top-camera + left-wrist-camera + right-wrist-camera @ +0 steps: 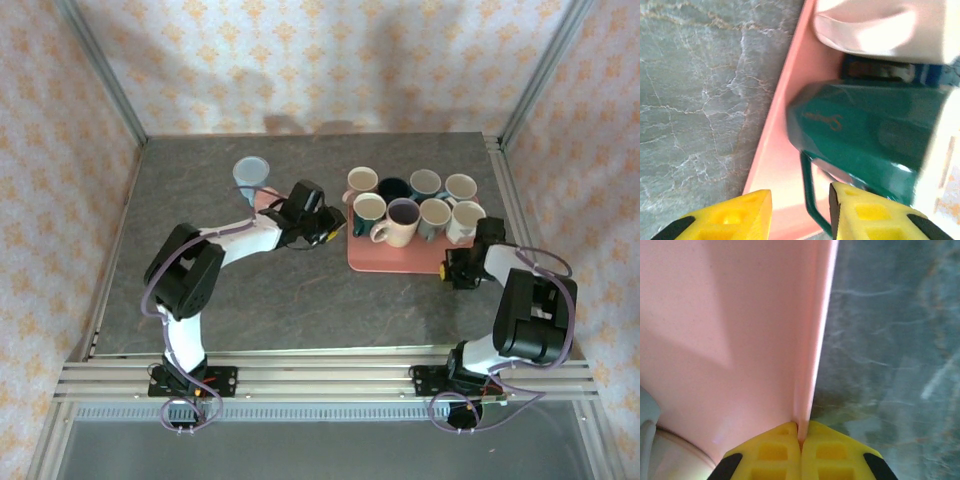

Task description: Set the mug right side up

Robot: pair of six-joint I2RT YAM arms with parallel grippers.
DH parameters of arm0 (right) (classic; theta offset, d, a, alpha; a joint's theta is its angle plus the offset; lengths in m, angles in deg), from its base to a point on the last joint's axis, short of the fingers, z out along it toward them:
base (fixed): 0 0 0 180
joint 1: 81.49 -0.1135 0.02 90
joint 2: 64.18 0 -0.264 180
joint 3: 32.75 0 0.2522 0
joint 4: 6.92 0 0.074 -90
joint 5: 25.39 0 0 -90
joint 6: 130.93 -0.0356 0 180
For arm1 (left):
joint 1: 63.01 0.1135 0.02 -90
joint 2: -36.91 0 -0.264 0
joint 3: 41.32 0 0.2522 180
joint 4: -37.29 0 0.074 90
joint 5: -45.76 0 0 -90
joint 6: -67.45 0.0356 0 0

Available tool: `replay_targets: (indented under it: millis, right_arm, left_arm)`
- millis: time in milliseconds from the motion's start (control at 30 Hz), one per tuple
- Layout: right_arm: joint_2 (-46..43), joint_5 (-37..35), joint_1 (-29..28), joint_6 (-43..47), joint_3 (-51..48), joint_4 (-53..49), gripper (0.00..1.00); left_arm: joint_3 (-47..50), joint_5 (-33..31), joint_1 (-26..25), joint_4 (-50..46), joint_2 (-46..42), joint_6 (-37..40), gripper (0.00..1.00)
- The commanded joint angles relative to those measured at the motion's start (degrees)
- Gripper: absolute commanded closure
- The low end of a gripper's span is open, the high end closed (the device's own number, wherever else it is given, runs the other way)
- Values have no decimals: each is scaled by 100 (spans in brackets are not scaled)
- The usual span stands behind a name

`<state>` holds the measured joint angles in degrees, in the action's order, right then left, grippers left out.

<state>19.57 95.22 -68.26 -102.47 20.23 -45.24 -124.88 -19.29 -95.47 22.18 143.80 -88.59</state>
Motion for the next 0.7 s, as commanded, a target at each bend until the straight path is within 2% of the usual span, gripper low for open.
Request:
replay_targets:
  millis: [0, 100, 367, 500, 600, 667]
  right_arm:
    - [-7, -160, -169, -30, -8, 828, 100]
    - [-364, -370, -155, 83, -80, 556, 97]
    - [-1634, -877, -22, 655, -124, -690, 56]
    - [-2660, -1239, -22, 1200, 121, -1353, 52]
    - [-3252, -1129, -46, 1859, 326, -1363, 52]
    - [-3422, -1091, -290, 2703, 560, -1242, 51]
  left_arm:
    - [-156, 30, 6, -816, -358, 426, 63]
    - [-156, -58, 11, -1347, -653, 703, 60]
    - [14, -576, 97, -2482, -1864, 1264, 57]
    - [157, -884, 287, -3034, -2627, 1464, 55]
    - [319, -1125, 556, -3461, -3233, 1587, 52]
    - [434, -1244, 806, -3740, -3583, 1681, 50]
